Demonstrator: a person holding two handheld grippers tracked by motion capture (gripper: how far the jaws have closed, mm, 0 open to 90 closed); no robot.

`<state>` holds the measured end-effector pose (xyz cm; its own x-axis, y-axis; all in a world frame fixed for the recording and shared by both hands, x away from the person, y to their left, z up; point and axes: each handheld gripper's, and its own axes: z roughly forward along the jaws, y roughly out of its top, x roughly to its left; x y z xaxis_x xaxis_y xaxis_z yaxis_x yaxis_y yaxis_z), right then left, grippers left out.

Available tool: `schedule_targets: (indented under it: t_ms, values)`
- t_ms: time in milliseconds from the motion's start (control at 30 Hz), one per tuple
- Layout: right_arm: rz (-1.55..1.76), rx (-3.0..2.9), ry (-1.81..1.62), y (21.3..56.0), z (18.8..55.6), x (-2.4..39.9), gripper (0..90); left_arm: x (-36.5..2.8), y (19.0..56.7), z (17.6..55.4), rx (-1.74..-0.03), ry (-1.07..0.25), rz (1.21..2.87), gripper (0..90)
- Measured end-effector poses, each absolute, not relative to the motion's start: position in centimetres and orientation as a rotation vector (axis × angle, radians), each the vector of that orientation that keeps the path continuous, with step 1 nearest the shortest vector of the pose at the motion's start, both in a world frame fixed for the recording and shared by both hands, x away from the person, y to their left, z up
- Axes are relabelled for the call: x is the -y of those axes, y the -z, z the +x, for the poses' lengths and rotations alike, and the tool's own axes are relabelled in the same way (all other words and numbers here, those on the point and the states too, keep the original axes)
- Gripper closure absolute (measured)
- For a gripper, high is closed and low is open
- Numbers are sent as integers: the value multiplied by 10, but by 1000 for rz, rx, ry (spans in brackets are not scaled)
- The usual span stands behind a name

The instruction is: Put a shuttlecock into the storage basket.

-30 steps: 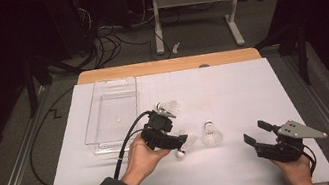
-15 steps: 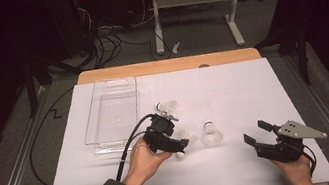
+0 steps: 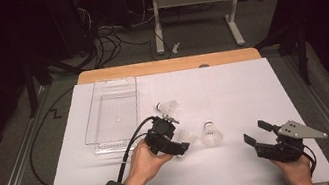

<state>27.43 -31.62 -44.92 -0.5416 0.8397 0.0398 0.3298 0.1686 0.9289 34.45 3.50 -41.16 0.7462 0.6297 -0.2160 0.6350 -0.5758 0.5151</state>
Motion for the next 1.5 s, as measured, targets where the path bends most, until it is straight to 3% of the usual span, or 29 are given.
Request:
schedule_targets:
  t_ms: [933,1500]
  values:
    - [1099,-1957,-1360,449,274,316,270,-24,432,350,-992,67,2453,322]
    - [1100,-1958,-1362,449,274,316,269,-17,440,351,-996,66,2513,377]
